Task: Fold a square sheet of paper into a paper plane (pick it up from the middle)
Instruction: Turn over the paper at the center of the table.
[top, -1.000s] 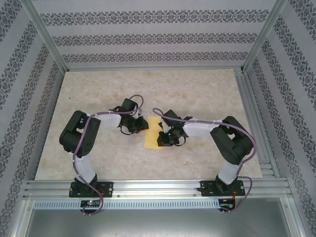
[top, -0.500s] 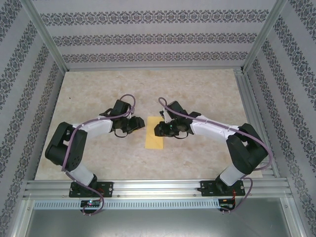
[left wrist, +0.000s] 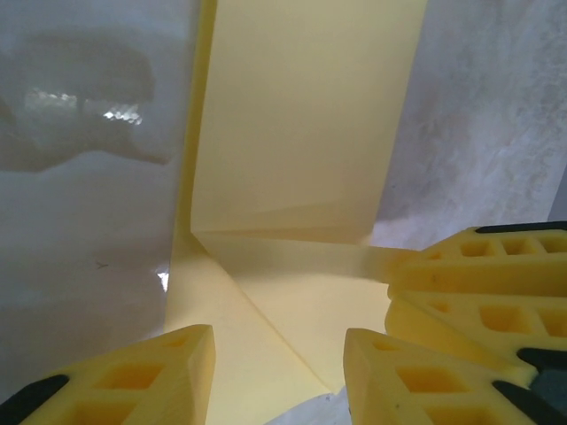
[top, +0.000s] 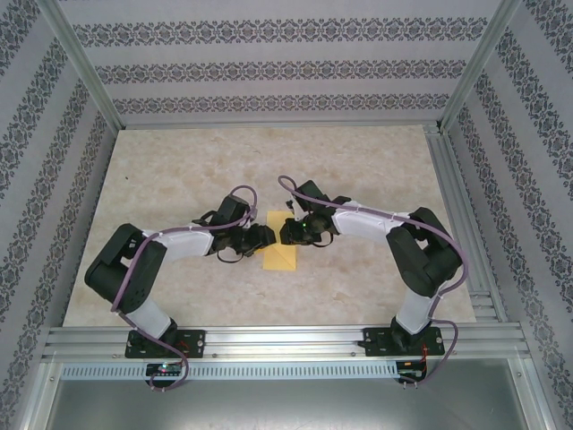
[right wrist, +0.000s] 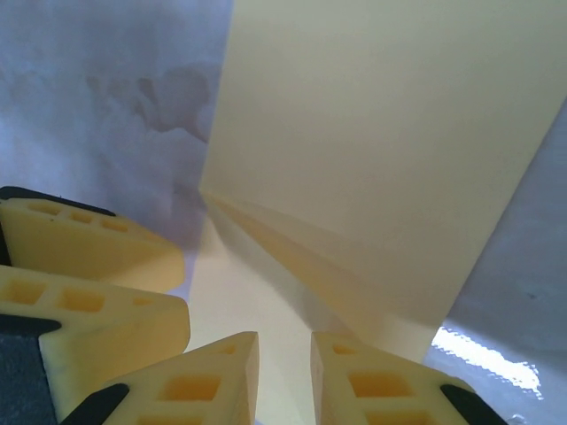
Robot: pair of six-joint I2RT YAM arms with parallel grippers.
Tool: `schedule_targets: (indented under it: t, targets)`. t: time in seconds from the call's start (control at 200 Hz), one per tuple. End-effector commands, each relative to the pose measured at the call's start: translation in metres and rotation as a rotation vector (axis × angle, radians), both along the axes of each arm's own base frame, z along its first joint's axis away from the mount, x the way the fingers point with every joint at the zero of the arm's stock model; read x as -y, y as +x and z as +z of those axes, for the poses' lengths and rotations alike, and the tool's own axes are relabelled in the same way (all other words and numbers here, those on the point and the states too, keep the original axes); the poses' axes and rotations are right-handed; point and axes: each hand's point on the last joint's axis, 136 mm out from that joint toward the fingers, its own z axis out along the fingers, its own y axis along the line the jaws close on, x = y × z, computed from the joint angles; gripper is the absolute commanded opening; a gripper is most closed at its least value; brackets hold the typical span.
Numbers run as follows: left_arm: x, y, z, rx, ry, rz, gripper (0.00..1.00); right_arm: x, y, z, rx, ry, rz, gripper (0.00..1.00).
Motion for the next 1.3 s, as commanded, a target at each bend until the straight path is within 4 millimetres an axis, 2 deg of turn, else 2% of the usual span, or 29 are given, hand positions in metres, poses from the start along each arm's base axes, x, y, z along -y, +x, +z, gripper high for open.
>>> schedule_targets:
  t: [0.0,0.47,0.689,1.079,1.294]
  targets:
    - [0.016,0.007,0.005,0.007,-0.054,0.005,0.44,0.004,0.015,-0.004,0.027,-0.009,-0.010,0.23]
    - [0.032,0.010,0.000,-0.013,-0.086,-0.007,0.45,0.017,0.016,-0.031,-0.026,0.013,-0.072,0.22]
    - [0.038,0.014,0.004,-0.002,-0.114,-0.005,0.41,0.021,0.012,-0.040,-0.048,0.007,-0.085,0.21]
    - [0.047,0.021,0.013,0.037,-0.181,0.017,0.34,0.023,0.013,-0.040,-0.058,0.045,-0.114,0.21]
    - [0.046,0.018,0.011,0.051,-0.197,0.026,0.30,0.025,0.015,-0.041,-0.074,0.066,-0.139,0.20]
